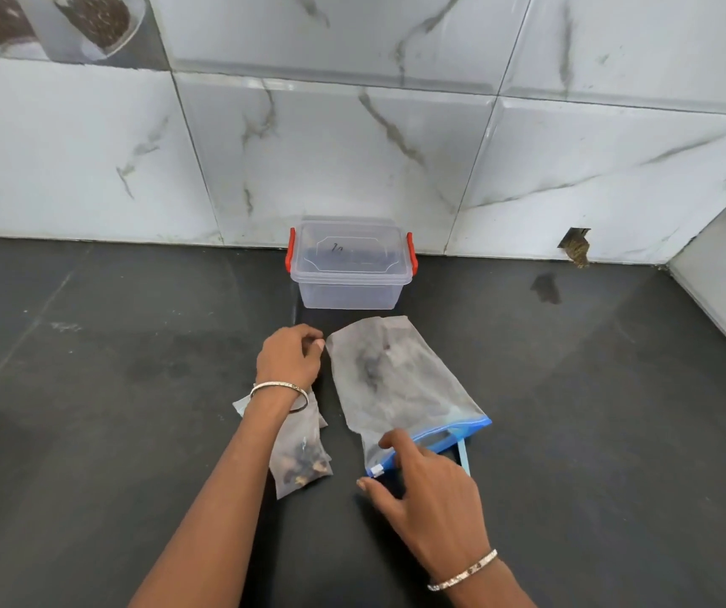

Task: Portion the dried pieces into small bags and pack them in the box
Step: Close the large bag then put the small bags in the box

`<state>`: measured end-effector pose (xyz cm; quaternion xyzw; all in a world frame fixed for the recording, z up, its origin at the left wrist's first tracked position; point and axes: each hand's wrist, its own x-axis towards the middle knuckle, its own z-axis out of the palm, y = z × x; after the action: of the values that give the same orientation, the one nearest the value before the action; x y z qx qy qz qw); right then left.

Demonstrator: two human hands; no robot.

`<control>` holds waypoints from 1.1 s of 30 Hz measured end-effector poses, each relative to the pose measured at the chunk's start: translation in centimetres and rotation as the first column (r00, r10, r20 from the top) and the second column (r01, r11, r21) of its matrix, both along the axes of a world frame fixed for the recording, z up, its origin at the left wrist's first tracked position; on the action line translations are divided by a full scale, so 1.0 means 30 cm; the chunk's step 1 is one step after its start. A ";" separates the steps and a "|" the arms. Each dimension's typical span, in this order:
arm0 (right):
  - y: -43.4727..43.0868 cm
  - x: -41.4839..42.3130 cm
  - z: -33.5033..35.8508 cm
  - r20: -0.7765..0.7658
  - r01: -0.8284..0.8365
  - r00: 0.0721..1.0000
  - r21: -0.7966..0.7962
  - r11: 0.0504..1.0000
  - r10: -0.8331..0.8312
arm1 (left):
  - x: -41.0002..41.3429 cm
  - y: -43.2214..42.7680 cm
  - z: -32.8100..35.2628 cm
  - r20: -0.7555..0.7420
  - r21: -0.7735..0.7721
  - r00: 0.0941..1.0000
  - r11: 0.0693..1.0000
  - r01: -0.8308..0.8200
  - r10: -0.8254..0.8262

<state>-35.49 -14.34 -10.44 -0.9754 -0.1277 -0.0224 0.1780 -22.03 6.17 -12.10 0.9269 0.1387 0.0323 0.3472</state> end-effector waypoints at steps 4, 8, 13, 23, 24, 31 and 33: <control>0.004 0.010 -0.053 0.089 0.001 0.996 -0.071 0.997 0.006 | 0.005 -0.013 -0.008 -0.053 -0.176 0.998 0.984 0.032 -0.042; -0.008 0.012 -0.082 0.075 0.013 0.997 -0.072 0.997 -0.007 | 0.017 -0.026 -0.020 -0.052 -0.227 0.998 0.973 0.026 -0.039; -0.038 0.011 -0.111 0.088 -0.008 0.996 -0.016 1.000 0.009 | 0.023 -0.036 -0.029 -0.049 -0.211 0.997 0.975 -0.063 0.054; -0.062 0.073 0.004 -0.319 0.039 0.946 0.290 0.956 0.058 | 0.033 -0.046 -0.019 -0.068 -0.167 0.991 0.978 -0.122 0.112; -0.066 0.095 0.037 -0.344 0.074 0.937 0.373 0.925 0.064 | 0.034 -0.045 -0.017 -0.072 -0.174 0.991 0.977 -0.125 0.114; -0.108 0.429 0.126 -0.096 0.213 0.977 0.429 0.878 -0.190 | 0.040 -0.024 -0.014 -0.111 -0.234 0.991 0.967 -0.100 0.076; -0.104 0.554 0.086 -0.160 0.289 0.957 0.424 0.858 -0.243 | 0.044 -0.022 -0.014 -0.118 -0.260 0.992 0.963 -0.075 0.045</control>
<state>-18.86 -17.48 -7.87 -0.9172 0.0260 -0.0262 0.3968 -20.71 5.51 -12.53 0.8682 0.1888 -0.0276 0.4580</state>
